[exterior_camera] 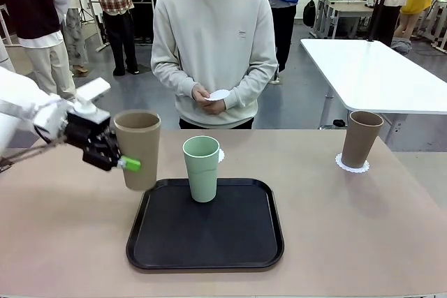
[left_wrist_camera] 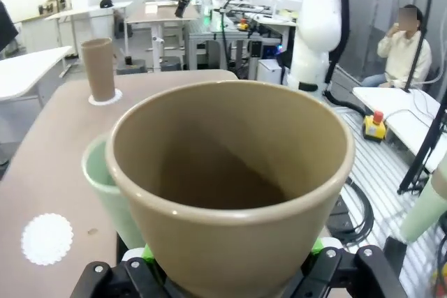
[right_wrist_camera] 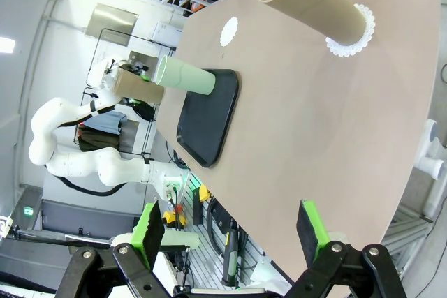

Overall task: Place coasters on the table and set cups on them.
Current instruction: Take one Reusable plastic cup from the Flat Tray and place it on a coaster set by the human.

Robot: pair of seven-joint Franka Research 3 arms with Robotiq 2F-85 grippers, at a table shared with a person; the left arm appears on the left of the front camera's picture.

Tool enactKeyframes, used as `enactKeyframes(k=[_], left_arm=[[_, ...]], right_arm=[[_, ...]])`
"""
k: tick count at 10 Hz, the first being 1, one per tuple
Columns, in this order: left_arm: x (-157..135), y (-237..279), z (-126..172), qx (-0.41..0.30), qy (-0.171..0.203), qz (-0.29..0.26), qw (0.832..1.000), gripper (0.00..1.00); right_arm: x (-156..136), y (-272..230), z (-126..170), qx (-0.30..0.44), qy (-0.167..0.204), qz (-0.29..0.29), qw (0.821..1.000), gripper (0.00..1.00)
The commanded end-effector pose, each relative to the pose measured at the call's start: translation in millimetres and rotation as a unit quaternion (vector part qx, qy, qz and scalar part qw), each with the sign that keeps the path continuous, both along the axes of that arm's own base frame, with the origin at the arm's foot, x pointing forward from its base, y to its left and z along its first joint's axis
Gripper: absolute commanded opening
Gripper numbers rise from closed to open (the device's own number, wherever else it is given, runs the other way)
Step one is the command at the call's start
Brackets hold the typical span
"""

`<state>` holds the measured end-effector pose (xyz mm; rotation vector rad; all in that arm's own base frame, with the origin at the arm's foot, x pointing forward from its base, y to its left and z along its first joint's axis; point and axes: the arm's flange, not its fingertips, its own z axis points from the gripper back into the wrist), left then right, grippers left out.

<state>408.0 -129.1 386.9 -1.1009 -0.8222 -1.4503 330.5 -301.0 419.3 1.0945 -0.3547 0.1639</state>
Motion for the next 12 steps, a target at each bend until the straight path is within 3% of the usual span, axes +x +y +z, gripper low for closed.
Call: enactKeyframes(k=[1,4,5,6,8,9,12], left_arm=[[-20,-4,52,0.013,0.001,0.042,0.999,0.0],[-35,-1,88,-0.007,-0.014,0.062,0.998,0.0],[-51,3,85,-0.031,0.03,0.11,0.993,0.0],[-28,0,93,0.006,-0.018,0.041,0.999,0.0],[-28,0,93,0.006,-0.018,0.041,0.999,0.0],[-35,2,92,-0.001,-0.004,0.056,0.998,0.85],[112,-1,106,-0.043,0.039,0.083,0.995,0.85]], right_arm=[[0,0,-1,0.0,0.0,-0.001,1.0,1.0],[0,0,-1,0.0,0.0,-0.001,1.0,1.0],[0,0,-1,0.0,0.0,-0.001,1.0,1.0],[0,0,-1,0.0,0.0,-0.001,1.0,1.0],[0,0,-1,0.0,0.0,-0.001,1.0,1.0],[0,0,-1,0.0,0.0,-0.001,1.0,1.0],[0,0,-1,0.0,0.0,-0.001,1.0,1.0]])
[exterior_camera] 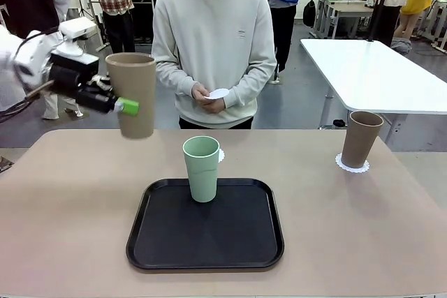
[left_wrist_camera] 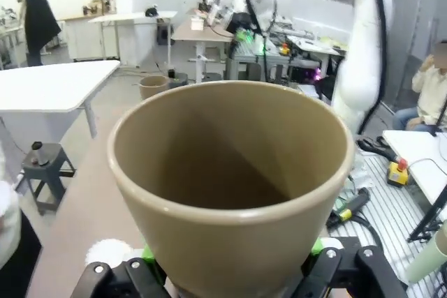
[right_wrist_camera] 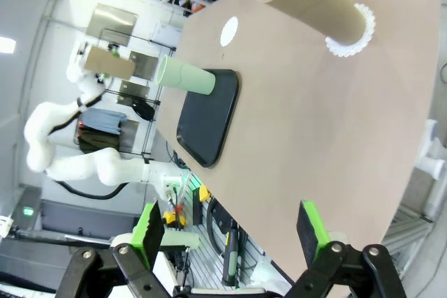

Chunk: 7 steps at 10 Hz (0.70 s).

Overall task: Place coasters on the table and set cups on them.
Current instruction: Take one Reusable plastic cup from the Flat Tray and place it on a coaster set by the human.

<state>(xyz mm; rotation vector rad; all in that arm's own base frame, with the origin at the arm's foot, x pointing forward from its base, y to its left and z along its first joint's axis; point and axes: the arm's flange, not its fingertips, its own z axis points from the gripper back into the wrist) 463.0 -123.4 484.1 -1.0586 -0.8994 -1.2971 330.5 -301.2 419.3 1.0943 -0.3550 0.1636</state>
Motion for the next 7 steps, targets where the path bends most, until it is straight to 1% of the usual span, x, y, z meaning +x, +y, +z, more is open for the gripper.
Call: enactKeyframes(k=[1,2,3,5,7], left_arm=[[85,-15,5,-0.028,0.023,-0.002,0.999,0.85],[104,-24,-2,-0.024,0.016,-0.014,0.999,0.85],[115,-36,-13,-0.018,0.007,-0.034,0.999,0.85],[129,-60,-39,-0.012,-0.035,-0.05,0.998,0.85],[143,-81,-69,-0.027,-0.041,-0.068,0.996,0.85]], right_arm=[[0,1,-1,0.0,0.0,-0.001,1.0,1.0],[0,1,-1,0.0,0.0,-0.001,1.0,1.0],[0,1,-1,0.0,0.0,-0.001,1.0,1.0],[0,1,-1,0.0,0.0,-0.001,1.0,1.0],[0,1,-1,0.0,0.0,-0.001,1.0,1.0]])
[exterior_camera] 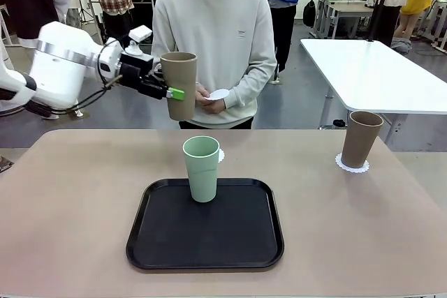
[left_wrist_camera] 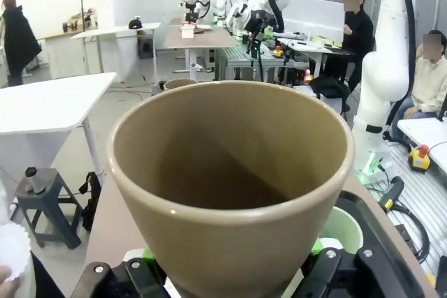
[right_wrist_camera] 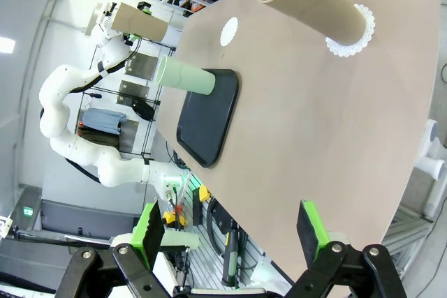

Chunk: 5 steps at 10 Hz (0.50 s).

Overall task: Place coasters on the table and set cups on them.
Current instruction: Take one Reusable plastic cup from the Flat Tray and place it on a coaster set by the human.

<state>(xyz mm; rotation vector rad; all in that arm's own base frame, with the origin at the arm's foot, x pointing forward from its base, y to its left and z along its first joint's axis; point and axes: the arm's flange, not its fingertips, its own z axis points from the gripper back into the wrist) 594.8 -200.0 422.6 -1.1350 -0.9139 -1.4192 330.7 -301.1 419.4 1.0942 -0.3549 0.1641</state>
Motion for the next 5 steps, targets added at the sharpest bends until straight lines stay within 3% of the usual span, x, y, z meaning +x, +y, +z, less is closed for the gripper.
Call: enactKeyframes(k=[1,3,5], left_arm=[[15,-14,-22,-0.017,-0.021,-0.008,1.0,0.85],[24,-30,-46,-0.045,-0.038,0.004,0.998,0.85],[34,-42,-65,-0.057,-0.025,0.015,0.998,0.85]], right_arm=[[0,0,-1,0.0,0.0,-0.001,1.0,1.0],[0,0,-1,0.0,0.0,-0.001,1.0,1.0],[0,0,-1,0.0,0.0,-0.001,1.0,1.0]])
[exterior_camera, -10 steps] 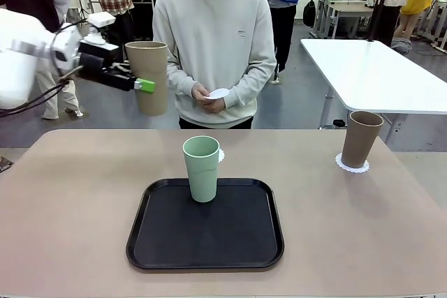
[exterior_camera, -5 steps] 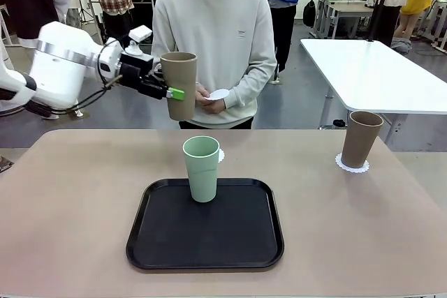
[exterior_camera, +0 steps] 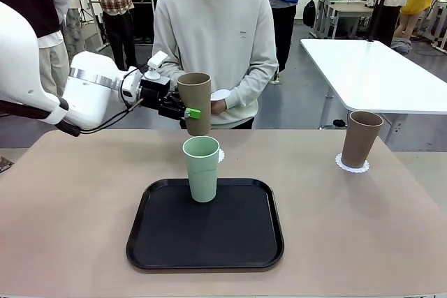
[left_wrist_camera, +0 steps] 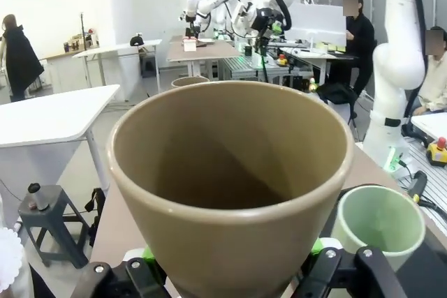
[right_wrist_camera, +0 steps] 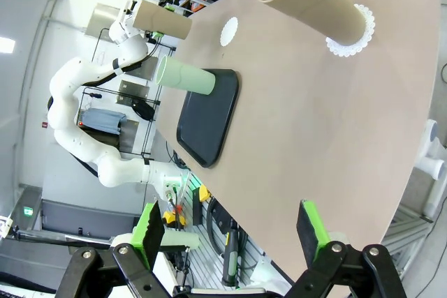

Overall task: Place coasters on the table and set cups on them.
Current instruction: Take one Reusable plastic cup from the Flat Tray and place it on a coaster set by the human.

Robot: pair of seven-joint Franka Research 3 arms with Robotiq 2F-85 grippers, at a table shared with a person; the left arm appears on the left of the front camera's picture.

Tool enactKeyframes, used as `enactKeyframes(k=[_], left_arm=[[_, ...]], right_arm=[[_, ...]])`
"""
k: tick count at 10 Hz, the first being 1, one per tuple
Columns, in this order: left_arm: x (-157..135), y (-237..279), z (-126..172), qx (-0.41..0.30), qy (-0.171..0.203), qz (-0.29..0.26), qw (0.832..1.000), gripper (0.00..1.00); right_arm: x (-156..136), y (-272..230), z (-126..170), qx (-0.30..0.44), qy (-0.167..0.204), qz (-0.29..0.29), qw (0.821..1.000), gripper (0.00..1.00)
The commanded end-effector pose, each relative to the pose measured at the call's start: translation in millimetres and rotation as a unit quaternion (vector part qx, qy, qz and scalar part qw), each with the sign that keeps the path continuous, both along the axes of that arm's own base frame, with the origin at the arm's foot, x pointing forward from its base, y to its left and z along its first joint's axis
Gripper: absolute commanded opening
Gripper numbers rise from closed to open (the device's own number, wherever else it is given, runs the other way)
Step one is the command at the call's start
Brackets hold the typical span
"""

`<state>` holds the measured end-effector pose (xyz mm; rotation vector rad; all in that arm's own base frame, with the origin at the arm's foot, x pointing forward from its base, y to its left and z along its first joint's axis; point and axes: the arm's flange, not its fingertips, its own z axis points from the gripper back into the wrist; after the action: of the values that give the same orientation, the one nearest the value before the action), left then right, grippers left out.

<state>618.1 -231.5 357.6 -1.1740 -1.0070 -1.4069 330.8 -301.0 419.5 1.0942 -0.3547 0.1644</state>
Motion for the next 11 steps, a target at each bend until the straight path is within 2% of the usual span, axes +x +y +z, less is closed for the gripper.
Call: enactKeyframes(k=[1,3,4,11], left_arm=[[13,-16,-5,-0.011,-0.004,0.016,1.0,0.85],[14,-21,-8,-0.008,0.013,0.03,0.999,0.85],[7,-11,-12,-0.006,0.006,0.009,1.0,0.85],[7,-11,-12,-0.006,0.006,0.009,1.0,0.85]], right_arm=[[0,0,-1,0.0,0.0,-0.001,1.0,1.0],[0,0,-1,0.0,0.0,-0.001,1.0,1.0],[0,0,-1,0.0,0.0,-0.001,1.0,1.0],[0,0,-1,0.0,0.0,-0.001,1.0,1.0]])
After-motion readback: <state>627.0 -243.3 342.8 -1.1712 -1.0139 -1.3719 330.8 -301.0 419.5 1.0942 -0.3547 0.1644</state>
